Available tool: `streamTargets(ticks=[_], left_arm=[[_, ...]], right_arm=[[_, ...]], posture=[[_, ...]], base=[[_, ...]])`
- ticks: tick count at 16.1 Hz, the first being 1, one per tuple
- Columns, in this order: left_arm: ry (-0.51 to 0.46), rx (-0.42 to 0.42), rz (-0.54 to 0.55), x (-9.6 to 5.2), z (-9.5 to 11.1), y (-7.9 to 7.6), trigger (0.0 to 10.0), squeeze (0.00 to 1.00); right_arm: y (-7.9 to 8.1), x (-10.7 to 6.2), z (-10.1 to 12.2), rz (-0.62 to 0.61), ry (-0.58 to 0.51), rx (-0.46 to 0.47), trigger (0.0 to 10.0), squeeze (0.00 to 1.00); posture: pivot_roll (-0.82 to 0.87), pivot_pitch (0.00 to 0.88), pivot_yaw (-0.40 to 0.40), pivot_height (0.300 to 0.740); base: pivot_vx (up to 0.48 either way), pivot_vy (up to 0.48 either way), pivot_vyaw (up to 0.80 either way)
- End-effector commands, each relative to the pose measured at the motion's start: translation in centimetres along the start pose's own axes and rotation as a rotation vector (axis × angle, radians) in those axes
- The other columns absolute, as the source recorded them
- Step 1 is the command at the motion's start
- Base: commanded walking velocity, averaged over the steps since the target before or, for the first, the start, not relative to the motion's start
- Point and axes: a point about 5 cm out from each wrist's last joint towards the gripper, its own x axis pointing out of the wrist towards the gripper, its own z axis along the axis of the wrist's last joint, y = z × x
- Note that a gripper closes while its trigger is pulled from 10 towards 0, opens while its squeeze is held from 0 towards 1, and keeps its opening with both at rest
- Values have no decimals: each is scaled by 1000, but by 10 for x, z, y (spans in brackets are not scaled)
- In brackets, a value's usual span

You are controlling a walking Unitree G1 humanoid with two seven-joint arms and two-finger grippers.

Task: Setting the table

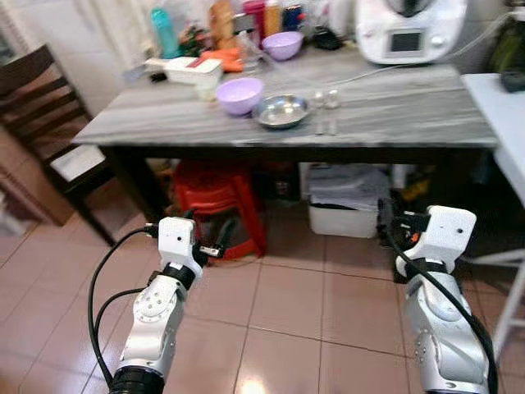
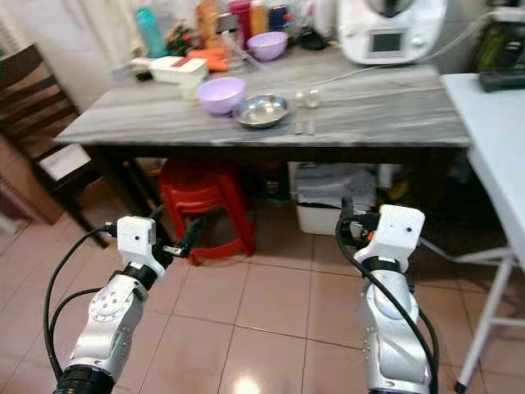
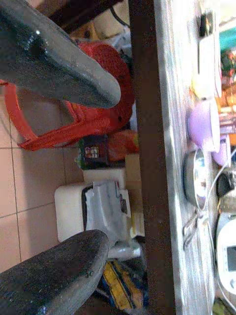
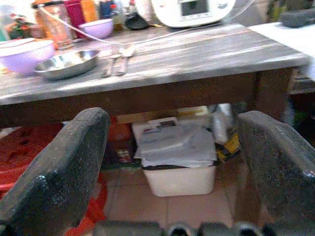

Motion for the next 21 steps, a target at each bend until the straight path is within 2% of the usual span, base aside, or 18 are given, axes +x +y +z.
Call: streamTargets(ticks=[1,6,14,18,21], left_arm=[[2,3,8,-1,1,5,10000,0],[-7,-6,-8,1,5,2,10000,0],[-20,-24,-2,-1,6,-1,10000,0],[-19,-13,-19,4,11,3,10000,0],[-21,-12,-22,5,12,0,10000,0]], right_arm=[[3,1,2,9,-5,4,10000,0],[3,2,6,5,-21,8,10000,0],[-1,-2,6,7,-25,-8,10000,0],[6,0,5,-9,-34,19,10000,0],[8,0,3,-5,-26,22,10000,0]], posture=[[-142,0,143,740],[-142,0,145,740],[-129,0,101,740],[-126,0,150,740],[-125,0,148,740]], base=[[0,-341,0],[0,-365,-265],[0,-368,0],[0,-480,0],[0,-480,-223]])
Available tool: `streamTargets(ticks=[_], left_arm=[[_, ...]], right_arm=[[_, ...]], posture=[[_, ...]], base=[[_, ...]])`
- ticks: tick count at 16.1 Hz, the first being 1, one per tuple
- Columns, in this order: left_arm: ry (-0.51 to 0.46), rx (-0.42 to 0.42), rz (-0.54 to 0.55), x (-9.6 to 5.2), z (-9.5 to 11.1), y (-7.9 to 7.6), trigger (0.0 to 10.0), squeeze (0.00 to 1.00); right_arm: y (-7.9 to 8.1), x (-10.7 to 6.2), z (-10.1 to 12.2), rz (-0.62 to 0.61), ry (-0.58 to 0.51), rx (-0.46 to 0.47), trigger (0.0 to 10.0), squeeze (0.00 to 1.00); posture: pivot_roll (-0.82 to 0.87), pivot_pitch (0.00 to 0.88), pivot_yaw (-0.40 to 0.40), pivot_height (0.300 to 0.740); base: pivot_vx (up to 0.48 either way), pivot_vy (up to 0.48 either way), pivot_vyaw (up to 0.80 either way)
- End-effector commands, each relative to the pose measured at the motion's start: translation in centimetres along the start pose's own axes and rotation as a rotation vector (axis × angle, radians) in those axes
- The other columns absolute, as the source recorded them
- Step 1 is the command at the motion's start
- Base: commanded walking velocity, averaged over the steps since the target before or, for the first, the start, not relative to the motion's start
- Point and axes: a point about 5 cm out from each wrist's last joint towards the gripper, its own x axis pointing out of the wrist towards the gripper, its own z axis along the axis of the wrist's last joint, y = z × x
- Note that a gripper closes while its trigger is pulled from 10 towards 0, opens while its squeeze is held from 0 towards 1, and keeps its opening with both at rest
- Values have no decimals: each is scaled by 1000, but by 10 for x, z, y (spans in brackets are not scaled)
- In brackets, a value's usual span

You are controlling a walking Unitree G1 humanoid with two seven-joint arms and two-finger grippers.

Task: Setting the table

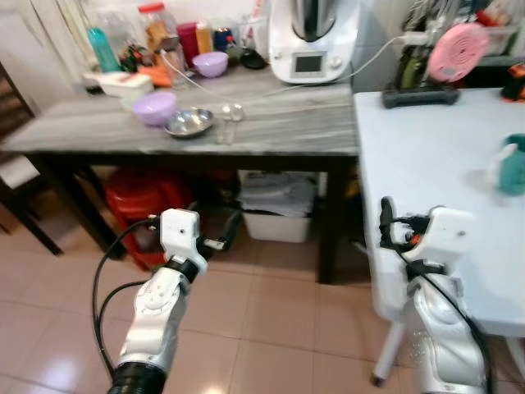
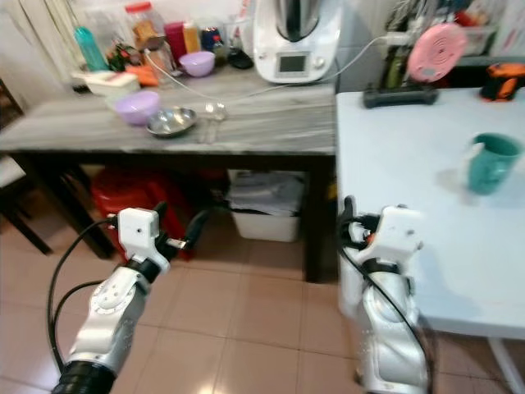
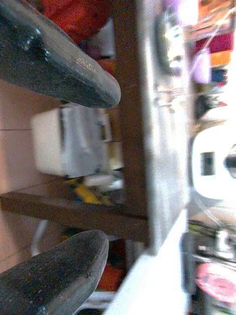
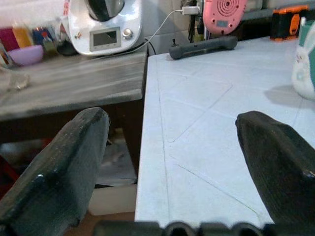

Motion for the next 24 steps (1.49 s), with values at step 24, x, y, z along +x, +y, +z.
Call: streamTargets(ticks=[24], left_arm=[[-17,-44,-81,0,1,-7,10000,0]], right_arm=[[9,6,2,59,-19,-46,10000,0]], posture=[[-123,0,137,740]], base=[[0,-230,47]])
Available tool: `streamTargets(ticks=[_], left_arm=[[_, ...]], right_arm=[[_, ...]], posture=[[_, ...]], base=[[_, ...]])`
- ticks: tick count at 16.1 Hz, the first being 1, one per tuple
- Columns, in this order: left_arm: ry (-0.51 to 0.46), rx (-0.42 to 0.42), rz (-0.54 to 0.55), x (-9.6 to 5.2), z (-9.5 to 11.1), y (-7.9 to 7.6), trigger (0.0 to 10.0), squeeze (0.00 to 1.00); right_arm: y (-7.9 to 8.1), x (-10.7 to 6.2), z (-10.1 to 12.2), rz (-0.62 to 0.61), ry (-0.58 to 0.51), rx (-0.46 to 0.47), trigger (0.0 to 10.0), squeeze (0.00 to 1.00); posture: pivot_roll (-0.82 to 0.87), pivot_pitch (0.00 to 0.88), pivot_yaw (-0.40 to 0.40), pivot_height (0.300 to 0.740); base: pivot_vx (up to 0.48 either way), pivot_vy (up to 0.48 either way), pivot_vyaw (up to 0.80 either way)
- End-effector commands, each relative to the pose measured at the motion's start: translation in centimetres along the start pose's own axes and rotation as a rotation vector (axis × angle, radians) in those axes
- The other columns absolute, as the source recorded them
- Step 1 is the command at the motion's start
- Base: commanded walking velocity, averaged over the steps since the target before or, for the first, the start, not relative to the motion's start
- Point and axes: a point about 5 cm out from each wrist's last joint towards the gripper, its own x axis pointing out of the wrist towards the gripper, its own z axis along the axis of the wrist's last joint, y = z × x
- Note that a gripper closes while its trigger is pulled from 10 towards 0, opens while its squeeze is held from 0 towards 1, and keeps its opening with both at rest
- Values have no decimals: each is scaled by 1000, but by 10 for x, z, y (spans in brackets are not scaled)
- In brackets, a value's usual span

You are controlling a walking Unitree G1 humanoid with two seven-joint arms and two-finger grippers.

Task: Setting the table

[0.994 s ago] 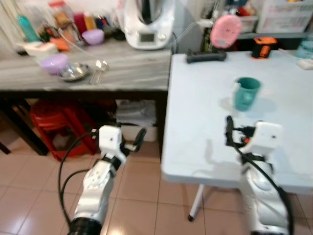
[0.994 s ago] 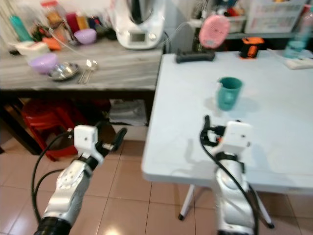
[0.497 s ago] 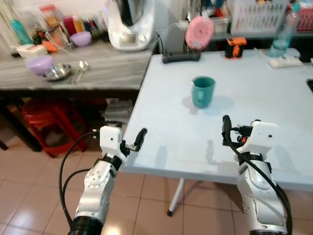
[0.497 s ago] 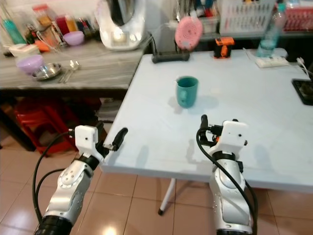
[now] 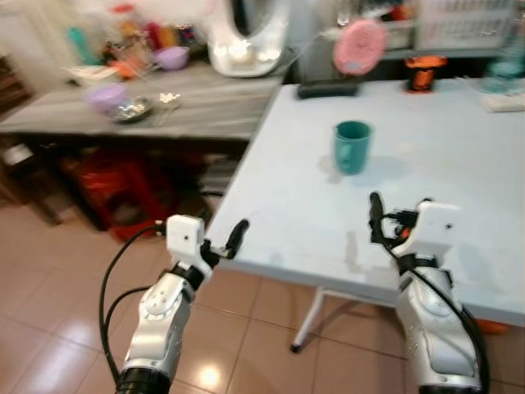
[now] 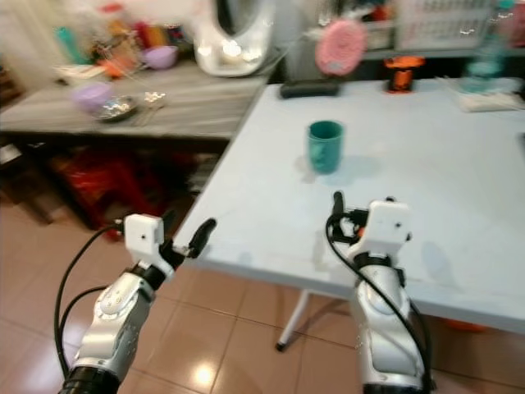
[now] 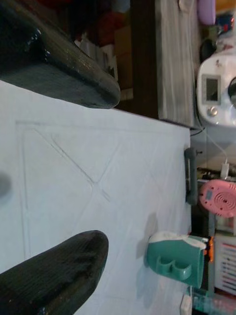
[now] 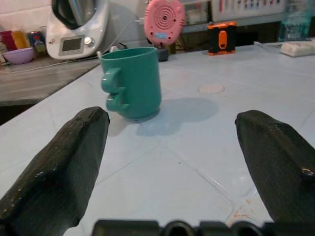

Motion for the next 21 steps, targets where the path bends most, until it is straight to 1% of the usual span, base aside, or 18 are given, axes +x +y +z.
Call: streamTargets(ticks=[1,7,17,19,21], left_arm=[[-1,11,4,-2,2,5,10000,0],[2,11,-10,-2,1,3,10000,0],[16,10,-15,-3,-1,2,10000,0],[9,-4,-15,-4,-1,2,10000,0],[16,0,-12,-5,-2,3,10000,0]], right_arm=[[7,0,0,22,-3,9,10000,0],[9,0,0,26,1,16,10000,0],[10,-1,-2,20,10,21,10000,0],[11,-2,-3,20,14,22,10000,0],[12,-2,-4,24,20,25,10000,0]], posture=[[-123,0,137,740],[-124,0,137,740],[-126,0,141,740],[-125,0,141,740],[-125,0,141,740]], base=[[0,0,0],[281,0,0],[291,0,0],[0,0,0],[0,0,0]])
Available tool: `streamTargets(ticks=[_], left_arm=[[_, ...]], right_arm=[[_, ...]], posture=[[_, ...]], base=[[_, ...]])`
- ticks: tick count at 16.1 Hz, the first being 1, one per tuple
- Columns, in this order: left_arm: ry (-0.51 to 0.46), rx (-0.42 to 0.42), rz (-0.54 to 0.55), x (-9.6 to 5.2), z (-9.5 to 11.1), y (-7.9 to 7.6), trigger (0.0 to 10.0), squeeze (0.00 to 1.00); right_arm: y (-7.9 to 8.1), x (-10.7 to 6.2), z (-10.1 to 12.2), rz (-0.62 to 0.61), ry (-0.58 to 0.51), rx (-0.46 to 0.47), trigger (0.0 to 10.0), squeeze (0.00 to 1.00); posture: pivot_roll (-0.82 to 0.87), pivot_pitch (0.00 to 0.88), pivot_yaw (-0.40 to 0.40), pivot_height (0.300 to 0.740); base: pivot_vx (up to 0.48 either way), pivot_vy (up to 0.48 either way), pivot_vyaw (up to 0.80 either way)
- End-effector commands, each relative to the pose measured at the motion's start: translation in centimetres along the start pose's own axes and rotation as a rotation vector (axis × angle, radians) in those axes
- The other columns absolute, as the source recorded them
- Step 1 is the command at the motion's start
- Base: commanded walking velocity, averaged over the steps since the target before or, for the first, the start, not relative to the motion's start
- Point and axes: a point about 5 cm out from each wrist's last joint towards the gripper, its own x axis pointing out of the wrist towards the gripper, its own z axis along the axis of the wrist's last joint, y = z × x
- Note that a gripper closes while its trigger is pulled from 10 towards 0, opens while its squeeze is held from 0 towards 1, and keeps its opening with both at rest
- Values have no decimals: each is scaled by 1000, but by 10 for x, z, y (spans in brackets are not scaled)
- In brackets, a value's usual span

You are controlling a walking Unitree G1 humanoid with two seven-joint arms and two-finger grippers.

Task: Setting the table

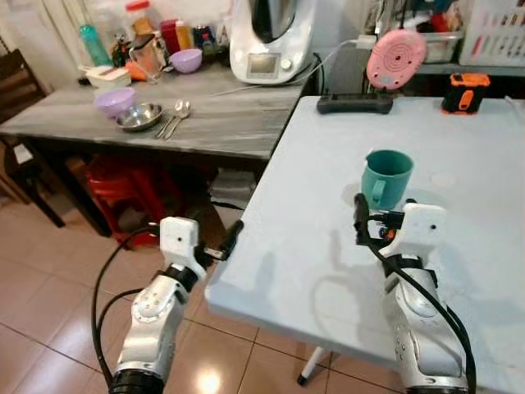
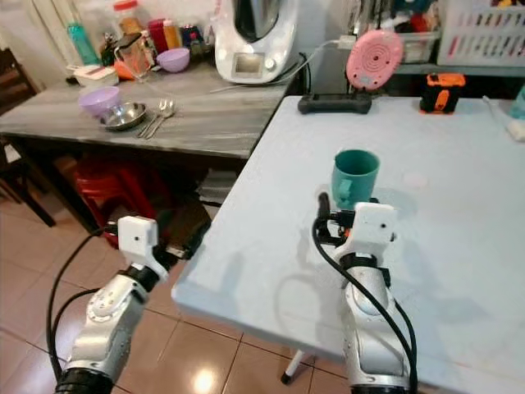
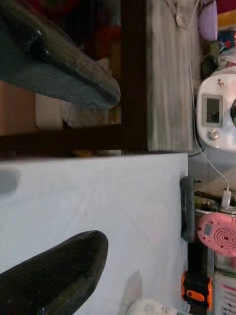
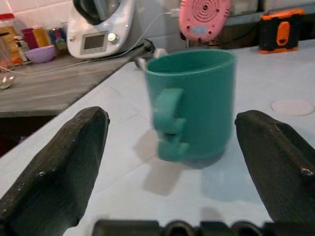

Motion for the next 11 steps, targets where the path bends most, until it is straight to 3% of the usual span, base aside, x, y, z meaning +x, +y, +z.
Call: streamTargets(ticks=[1,7,10,11], left_arm=[[7,2,-13,0,-1,-2,10000,0],[34,-34,-101,-4,-6,-7,10000,0],[16,-122,-352,-5,0,-27,10000,0],[20,-107,-381,-5,0,-28,10000,0]], right_arm=[[-1,1,-1,-10,6,-5,10000,0],[5,4,-2,-13,18,-16,10000,0],[5,15,-6,-70,53,-73,10000,0],[5,18,-7,-78,55,-77,10000,0]], posture=[[-122,0,140,740],[-121,0,137,740],[-118,0,134,740],[-117,0,134,740]], base=[[0,0,0],[0,0,0],[0,0,0],[0,0,0]])
